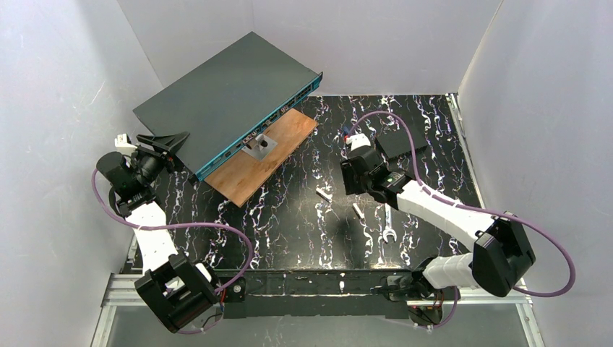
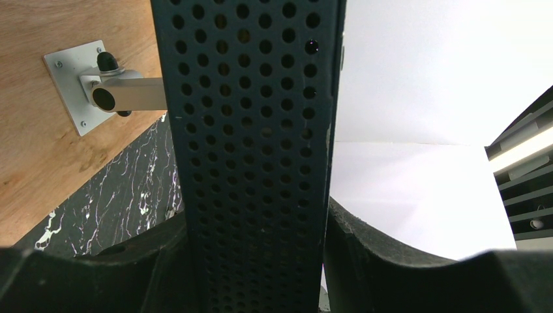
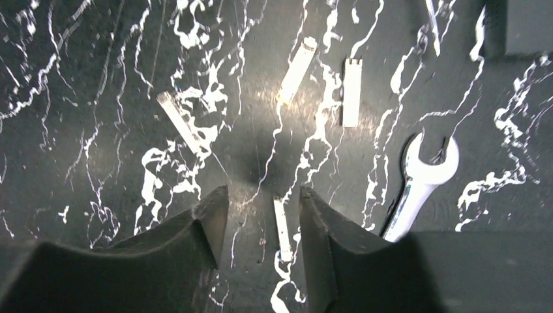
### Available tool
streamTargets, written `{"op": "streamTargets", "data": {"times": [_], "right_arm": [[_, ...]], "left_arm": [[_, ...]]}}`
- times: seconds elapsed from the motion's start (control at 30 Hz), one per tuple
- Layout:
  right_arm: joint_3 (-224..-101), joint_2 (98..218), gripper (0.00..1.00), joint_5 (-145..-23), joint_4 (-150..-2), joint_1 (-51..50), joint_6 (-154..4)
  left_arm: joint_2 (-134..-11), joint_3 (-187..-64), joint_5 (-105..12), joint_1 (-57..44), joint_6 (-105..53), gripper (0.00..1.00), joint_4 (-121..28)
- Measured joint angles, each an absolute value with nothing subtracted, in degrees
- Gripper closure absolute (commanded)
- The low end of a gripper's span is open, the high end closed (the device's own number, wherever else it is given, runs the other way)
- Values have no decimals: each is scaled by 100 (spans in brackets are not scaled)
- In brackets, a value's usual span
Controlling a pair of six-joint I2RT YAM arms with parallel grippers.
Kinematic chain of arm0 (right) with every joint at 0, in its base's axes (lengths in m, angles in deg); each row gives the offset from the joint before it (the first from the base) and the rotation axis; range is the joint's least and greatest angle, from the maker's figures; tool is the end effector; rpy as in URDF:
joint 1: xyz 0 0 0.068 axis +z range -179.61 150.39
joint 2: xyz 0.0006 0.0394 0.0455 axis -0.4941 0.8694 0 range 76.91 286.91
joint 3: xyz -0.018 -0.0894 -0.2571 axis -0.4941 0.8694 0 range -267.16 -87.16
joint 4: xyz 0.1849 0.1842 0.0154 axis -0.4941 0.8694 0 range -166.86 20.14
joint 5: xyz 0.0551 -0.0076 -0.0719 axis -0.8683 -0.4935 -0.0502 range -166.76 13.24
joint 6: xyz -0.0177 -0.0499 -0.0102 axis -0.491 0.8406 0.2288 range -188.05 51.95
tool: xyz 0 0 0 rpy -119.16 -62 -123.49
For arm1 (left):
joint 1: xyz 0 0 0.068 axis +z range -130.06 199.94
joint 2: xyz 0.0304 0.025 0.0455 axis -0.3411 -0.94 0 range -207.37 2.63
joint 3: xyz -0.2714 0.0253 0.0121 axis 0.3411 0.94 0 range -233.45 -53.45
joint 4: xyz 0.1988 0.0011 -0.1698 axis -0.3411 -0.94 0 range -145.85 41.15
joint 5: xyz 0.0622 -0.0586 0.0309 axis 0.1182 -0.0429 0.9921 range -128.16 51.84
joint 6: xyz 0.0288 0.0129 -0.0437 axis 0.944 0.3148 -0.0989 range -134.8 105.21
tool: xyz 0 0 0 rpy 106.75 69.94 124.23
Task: Insert the plug into the switch port
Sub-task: Pick up the connector from the center of the board.
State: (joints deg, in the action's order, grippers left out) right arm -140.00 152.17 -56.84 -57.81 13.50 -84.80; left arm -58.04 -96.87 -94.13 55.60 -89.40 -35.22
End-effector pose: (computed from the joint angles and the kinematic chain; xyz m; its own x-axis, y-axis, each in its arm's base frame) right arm 0.2146 0.1844 0.2595 -0.5946 -0.1854 -0.7824 -0.2976 0.9547 -0.0001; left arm 0.2090 0.1137 0.3224 -0.3469 -0.9130 -0.2146 0.0423 0.2133 -0.9761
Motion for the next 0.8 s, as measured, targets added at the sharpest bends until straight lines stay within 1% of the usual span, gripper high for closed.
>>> {"op": "streamTargets", "data": {"times": [0.1,0.33,0.47,0.5,0.63,0.77,0.8], "right_arm": [[-13926,15239,40,-5867,-5631,1256,-8563],[-13646,15418,33,-6221,-5482,1121,-8683],[-13598,15530,32,-6307,-5429,1094,-8740],[-13598,15551,31,-6326,-5434,1090,-8742],[-13524,15593,30,-6379,-5464,1088,-8742],[-13504,15615,28,-6407,-5464,1088,-8734],[-13504,15615,27,-6409,-5471,1088,-8727]], "left_arm": [[-5804,-9687,-9413,5562,-8940,100,-3522],[-5804,-9687,-9415,5562,-8940,100,-3522],[-5806,-9687,-9417,5562,-8938,86,-3522],[-5806,-9687,-9415,5562,-8938,80,-3522],[-5806,-9689,-9415,5562,-8940,53,-3522],[-5806,-9720,-9417,5560,-8879,35,-3568],[-5806,-9726,-9419,5560,-8831,32,-3584]]}}
